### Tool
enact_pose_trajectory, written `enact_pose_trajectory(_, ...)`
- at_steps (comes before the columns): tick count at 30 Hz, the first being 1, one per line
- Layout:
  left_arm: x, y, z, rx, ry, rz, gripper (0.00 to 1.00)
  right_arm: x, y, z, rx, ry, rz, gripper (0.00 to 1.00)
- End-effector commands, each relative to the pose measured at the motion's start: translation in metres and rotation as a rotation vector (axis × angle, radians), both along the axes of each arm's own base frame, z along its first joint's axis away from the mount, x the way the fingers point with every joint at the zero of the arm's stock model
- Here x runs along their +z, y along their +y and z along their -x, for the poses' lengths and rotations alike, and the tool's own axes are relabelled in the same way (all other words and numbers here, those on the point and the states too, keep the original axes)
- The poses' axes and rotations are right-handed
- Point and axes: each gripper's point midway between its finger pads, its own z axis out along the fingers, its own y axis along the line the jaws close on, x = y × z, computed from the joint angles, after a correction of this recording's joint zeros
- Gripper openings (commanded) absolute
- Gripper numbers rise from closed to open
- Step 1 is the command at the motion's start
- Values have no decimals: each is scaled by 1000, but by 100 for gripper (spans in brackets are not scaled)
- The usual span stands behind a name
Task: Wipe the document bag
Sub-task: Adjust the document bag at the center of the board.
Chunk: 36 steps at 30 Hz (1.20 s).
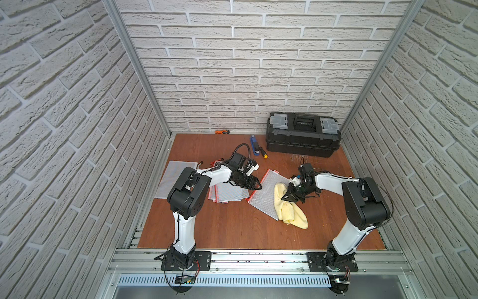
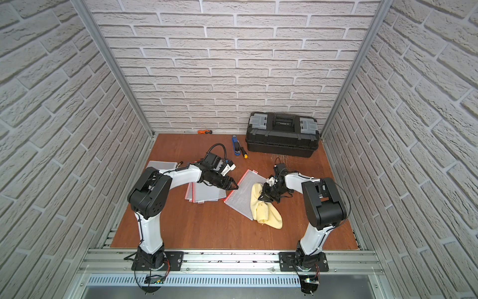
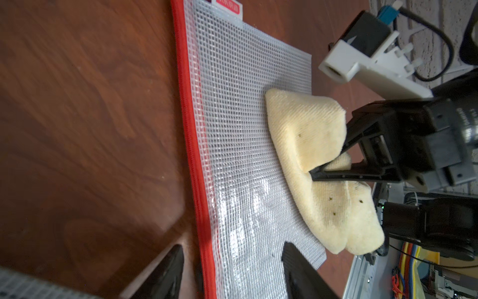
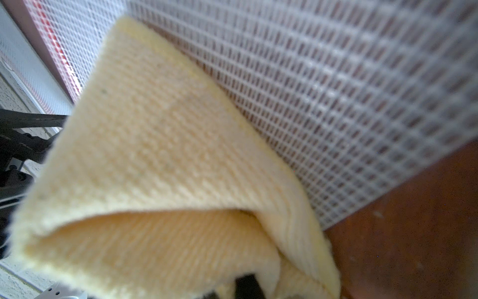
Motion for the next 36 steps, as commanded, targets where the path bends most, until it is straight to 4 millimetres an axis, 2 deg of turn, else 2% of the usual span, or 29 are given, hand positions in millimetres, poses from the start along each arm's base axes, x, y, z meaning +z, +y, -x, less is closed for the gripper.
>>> enact_pose_trajectory(1, -13, -4, 16, -56, 30, 1, 58, 0, -6, 5, -4, 3, 43, 2)
enact_pose_trajectory(8, -21, -7, 22, -61, 47, -3, 51, 7, -5, 1, -4, -12, 42, 2)
enact_pose_trajectory(14, -20, -2, 20, -50, 25, -31, 51, 7, -5, 4, -1, -10, 43, 2)
enact_pose_trajectory(17, -20, -6, 24, -65, 38, -23, 32, 6, -4, 4, 0, -8, 43, 2)
enact_pose_trajectory(22, -28, -12, 35, -103, 42, -60, 29, 7, -3, 2, -2, -13, 38, 2)
enact_pose_trajectory(24, -30, -14, 38, -107, 47, -61, 21, 8, -3, 2, 1, -14, 38, 2)
enact_pose_trajectory(26, -30, -14, 37, -99, 44, -62, 8, 8, -3, 3, -1, -15, 37, 2)
enact_pose_trajectory(28, -27, -12, 35, -86, 28, -67, 0, 10, -3, 2, -1, -18, 37, 2)
enact_pose_trajectory(31, -14, -10, 27, -62, -13, -72, 0, 18, -3, 0, -4, -37, 34, 2)
enact_pose_trajectory(33, -4, -6, 19, -34, -50, -87, 0, 30, -2, -3, -7, -66, 28, 2)
enact_pose_trajectory(36, 16, 8, 4, 28, -127, -156, 0, 62, -3, -11, -12, -141, 24, 2)
